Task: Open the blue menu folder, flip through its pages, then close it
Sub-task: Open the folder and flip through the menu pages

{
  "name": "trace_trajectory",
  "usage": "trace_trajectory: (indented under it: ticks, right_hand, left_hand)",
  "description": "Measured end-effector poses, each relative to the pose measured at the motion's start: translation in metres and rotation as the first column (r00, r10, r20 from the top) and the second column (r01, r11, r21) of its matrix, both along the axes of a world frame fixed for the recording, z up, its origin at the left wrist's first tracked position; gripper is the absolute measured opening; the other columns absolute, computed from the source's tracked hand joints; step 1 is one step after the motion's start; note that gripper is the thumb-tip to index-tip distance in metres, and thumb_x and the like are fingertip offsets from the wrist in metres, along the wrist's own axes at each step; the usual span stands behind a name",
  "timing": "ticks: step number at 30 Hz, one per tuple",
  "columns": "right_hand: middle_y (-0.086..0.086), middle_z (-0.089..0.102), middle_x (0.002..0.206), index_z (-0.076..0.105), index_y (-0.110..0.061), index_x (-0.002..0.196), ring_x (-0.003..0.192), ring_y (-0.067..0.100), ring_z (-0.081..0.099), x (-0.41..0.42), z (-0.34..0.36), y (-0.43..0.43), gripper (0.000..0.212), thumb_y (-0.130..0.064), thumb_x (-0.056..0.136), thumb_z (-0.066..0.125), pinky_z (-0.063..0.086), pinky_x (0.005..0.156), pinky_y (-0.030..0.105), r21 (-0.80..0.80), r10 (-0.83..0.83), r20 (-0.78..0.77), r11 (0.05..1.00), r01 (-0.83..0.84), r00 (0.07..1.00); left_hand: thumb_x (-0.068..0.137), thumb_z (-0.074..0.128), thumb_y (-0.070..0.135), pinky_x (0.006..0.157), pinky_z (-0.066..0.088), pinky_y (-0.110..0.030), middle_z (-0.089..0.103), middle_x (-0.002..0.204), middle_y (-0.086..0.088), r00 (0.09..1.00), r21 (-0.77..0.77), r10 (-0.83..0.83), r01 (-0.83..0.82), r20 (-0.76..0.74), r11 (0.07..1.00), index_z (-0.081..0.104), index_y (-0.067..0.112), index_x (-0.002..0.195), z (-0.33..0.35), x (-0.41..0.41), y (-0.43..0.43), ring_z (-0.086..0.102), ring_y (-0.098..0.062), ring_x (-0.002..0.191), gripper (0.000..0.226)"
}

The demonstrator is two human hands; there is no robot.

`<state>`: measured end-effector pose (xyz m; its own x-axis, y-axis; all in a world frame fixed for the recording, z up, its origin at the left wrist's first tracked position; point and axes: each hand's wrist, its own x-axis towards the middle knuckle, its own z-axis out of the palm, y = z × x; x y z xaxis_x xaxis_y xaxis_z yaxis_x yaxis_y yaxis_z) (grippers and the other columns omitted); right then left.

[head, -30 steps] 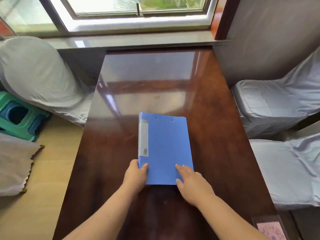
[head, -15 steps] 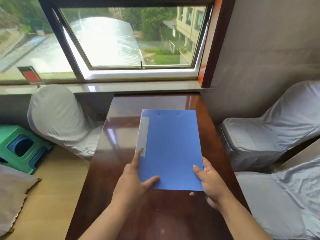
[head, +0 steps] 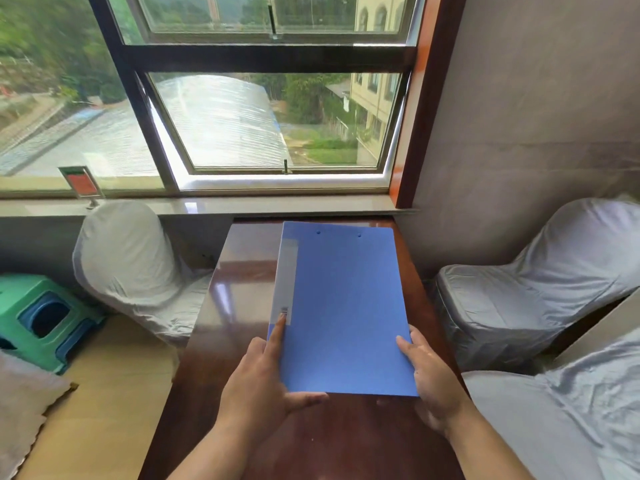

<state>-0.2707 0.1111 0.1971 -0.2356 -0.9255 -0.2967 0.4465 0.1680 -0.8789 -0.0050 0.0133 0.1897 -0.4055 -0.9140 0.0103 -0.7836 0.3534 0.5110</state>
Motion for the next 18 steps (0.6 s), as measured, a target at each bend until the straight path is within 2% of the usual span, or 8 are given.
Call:
trace_trajectory:
  ticks: [3,5,8,10,12,14,16,18]
  right_hand:
    - [0.020,0.077,0.130,0.075,-0.024,0.132,0.113,0.042,0.076,-0.007,0.001,0.003,0.065,-0.061,0.109,0.027,0.068,0.066,0.045,0.044,0.074,0.130,0.996,-0.080,0.989]
    - [0.020,0.079,0.126,0.079,-0.024,0.125,0.104,0.040,0.079,-0.007,0.001,0.001,0.065,-0.066,0.105,0.033,0.067,0.064,0.045,0.036,0.089,0.126,0.995,-0.094,0.988]
    - [0.015,0.083,0.113,0.077,-0.029,0.125,0.080,0.030,0.083,-0.004,0.002,-0.008,0.029,-0.040,0.100,0.065,0.064,0.049,0.039,-0.062,0.043,0.022,0.997,-0.041,0.999]
    - [0.015,0.083,0.108,0.070,-0.022,0.131,0.070,0.026,0.080,-0.005,0.001,-0.013,0.034,-0.027,0.098,0.066,0.062,0.044,0.037,-0.095,-0.018,-0.007,0.995,0.018,1.000]
    - [0.014,0.082,0.102,0.068,-0.017,0.132,0.061,0.022,0.076,-0.007,0.002,-0.015,0.032,-0.024,0.103,0.060,0.059,0.039,0.034,-0.100,-0.049,-0.056,0.994,0.043,0.997]
    - [0.017,0.080,0.103,0.069,-0.018,0.131,0.057,0.022,0.073,-0.011,-0.003,-0.015,0.030,-0.023,0.103,0.059,0.057,0.036,0.032,-0.086,-0.077,-0.060,0.994,0.072,0.995]
    - [0.019,0.079,0.106,0.072,-0.022,0.125,0.058,0.024,0.074,-0.012,-0.005,-0.016,0.033,-0.029,0.094,0.063,0.057,0.035,0.032,-0.075,-0.111,-0.017,0.991,0.110,0.994]
    - [0.019,0.080,0.105,0.075,-0.025,0.119,0.059,0.025,0.076,-0.014,-0.005,-0.016,0.031,-0.032,0.090,0.065,0.057,0.034,0.033,-0.074,-0.124,0.011,0.990,0.124,0.992]
  left_hand:
    - [0.043,0.038,0.113,0.069,0.052,-0.035,0.040,0.101,0.011,0.999,-0.083,-0.033,0.035,0.026,0.996,-0.020,0.053,0.158,0.003,0.002,0.000,0.057,-0.017,0.093,0.142]
    - [0.046,0.032,0.112,0.073,0.051,-0.036,0.040,0.103,0.010,1.000,-0.127,-0.023,0.024,0.013,0.992,-0.012,0.046,0.161,0.005,0.002,0.000,0.057,-0.018,0.097,0.139]
    - [0.054,0.019,0.111,0.077,0.050,-0.041,0.054,0.111,0.004,0.997,-0.170,-0.016,0.003,-0.078,0.985,0.003,0.037,0.164,0.007,0.003,0.002,0.060,-0.023,0.103,0.133]
    - [0.063,0.008,0.106,0.078,0.050,-0.043,0.070,0.120,-0.006,0.986,-0.178,0.016,-0.046,-0.168,0.983,0.029,0.032,0.164,0.010,0.006,-0.001,0.066,-0.032,0.110,0.127]
    - [0.078,0.006,0.098,0.067,0.046,-0.041,0.080,0.103,-0.004,0.957,-0.173,0.135,-0.183,-0.258,0.968,0.070,0.029,0.130,0.011,0.010,-0.003,0.071,-0.039,0.096,0.107]
    - [0.092,0.024,0.085,0.059,0.048,-0.040,0.075,0.071,0.005,0.874,-0.027,0.288,-0.324,-0.392,0.946,0.067,0.035,0.082,0.013,0.008,-0.005,0.070,-0.031,0.072,0.067]
    - [0.099,0.057,0.060,0.057,0.058,-0.043,0.075,0.068,0.014,0.677,0.249,0.461,-0.393,-0.573,0.885,0.067,0.030,0.076,0.014,0.006,-0.007,0.071,-0.022,0.060,0.039]
    - [0.098,0.072,0.037,0.051,0.062,-0.043,0.078,0.070,0.015,0.508,0.430,0.546,-0.337,-0.666,0.838,0.070,0.028,0.088,0.009,0.007,-0.012,0.074,-0.024,0.055,0.013]
